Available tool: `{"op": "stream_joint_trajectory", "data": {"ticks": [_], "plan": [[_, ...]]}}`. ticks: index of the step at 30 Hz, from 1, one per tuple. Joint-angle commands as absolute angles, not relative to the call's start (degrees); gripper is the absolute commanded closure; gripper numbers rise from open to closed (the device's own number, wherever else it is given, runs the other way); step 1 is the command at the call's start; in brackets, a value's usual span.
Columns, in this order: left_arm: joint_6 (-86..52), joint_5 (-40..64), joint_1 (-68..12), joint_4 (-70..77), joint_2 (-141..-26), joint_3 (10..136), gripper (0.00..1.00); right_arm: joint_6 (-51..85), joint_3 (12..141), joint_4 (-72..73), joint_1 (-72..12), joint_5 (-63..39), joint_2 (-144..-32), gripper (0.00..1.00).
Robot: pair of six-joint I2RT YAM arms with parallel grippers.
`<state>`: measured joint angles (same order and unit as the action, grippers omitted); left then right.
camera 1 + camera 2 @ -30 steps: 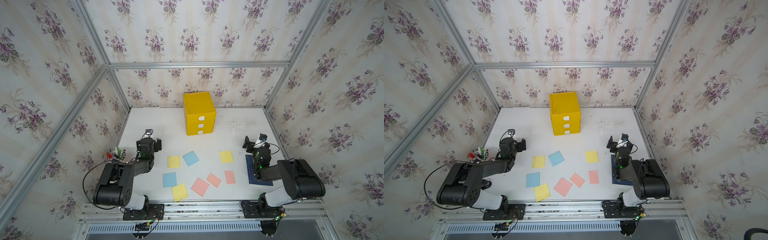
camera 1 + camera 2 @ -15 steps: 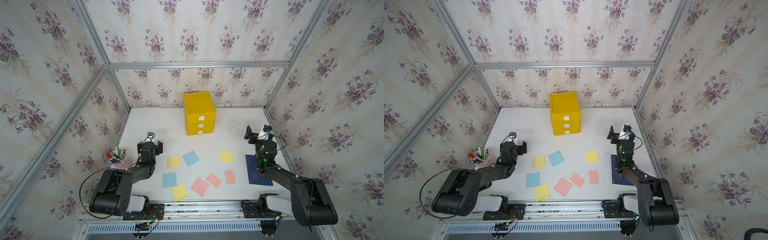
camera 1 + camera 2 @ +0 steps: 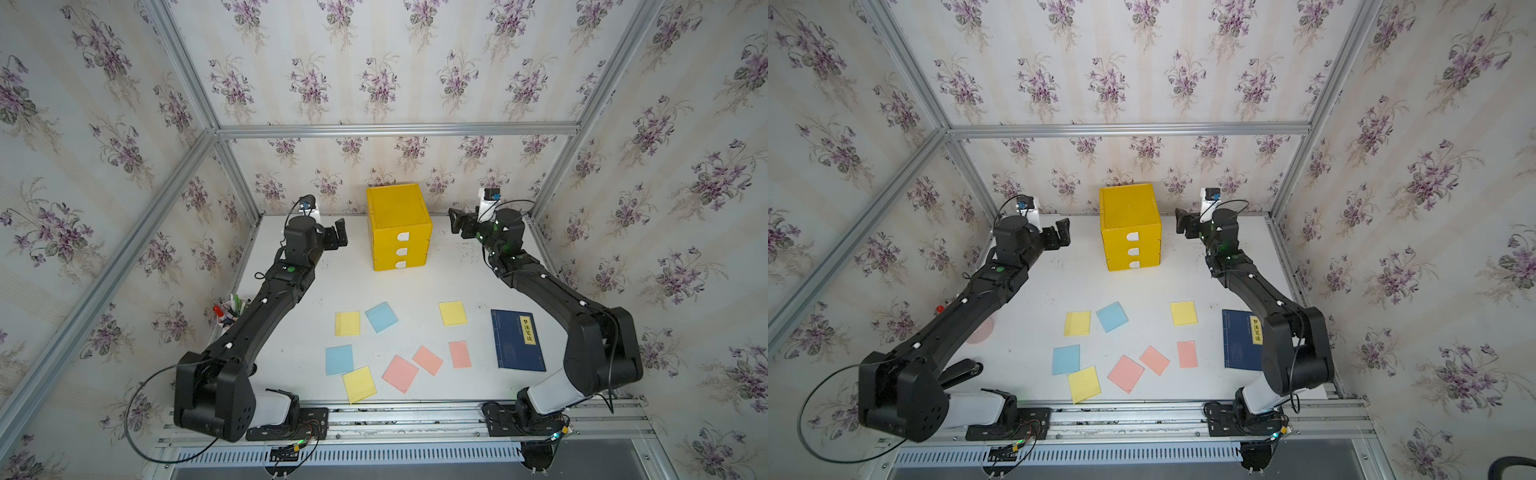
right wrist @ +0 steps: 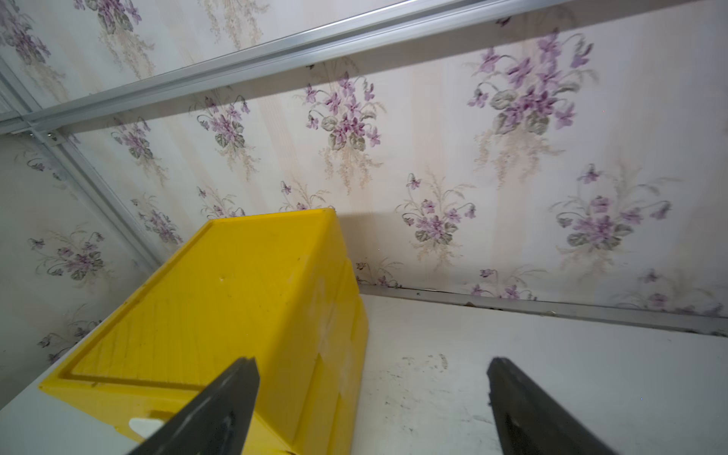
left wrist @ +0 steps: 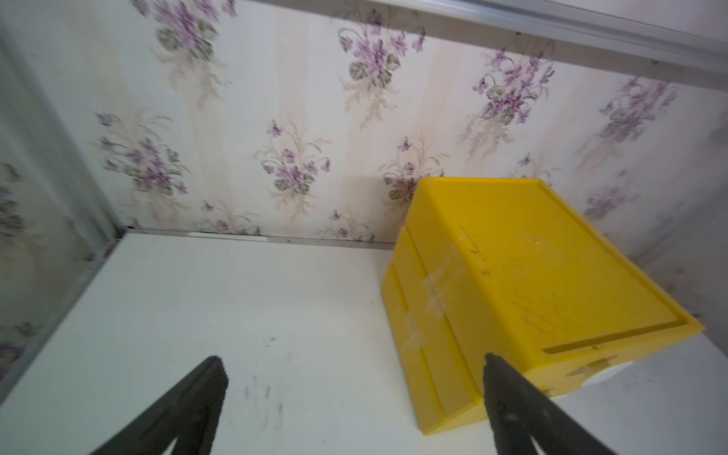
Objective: Please put the sticky notes in the drawer by color
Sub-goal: Adjust the storage box at the center of the board.
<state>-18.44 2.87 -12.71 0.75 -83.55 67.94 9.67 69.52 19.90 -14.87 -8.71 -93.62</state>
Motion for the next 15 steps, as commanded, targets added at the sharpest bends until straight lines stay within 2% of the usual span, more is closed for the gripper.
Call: {"op": "stream_joint_trajectory", "data": {"ticks": [1,4,9,15], "plan": [[-27.12,18.31,-12.61,-8.7,-91.32,77.52,0.0,16.28,77.42,12.46,-15.53,-14.92,-98.13,0.08],[-30.08,24.76,-12.56,-11.78,-99.92,87.42,0.0,17.89,83.31,9.49,-16.67,-17.98,-101.91,0.07],[-34.44,31.18,-12.92,-12.3,-109.59,96.72,0.01,18.22,92.98,0.26,-17.58,-20.2,-109.08,0.1],[-33.15,29.34,-14.59,-15.52,-112.24,100.07,0.07,17.02,97.03,-3.5,-18.93,-22.58,-113.12,0.14]]}}
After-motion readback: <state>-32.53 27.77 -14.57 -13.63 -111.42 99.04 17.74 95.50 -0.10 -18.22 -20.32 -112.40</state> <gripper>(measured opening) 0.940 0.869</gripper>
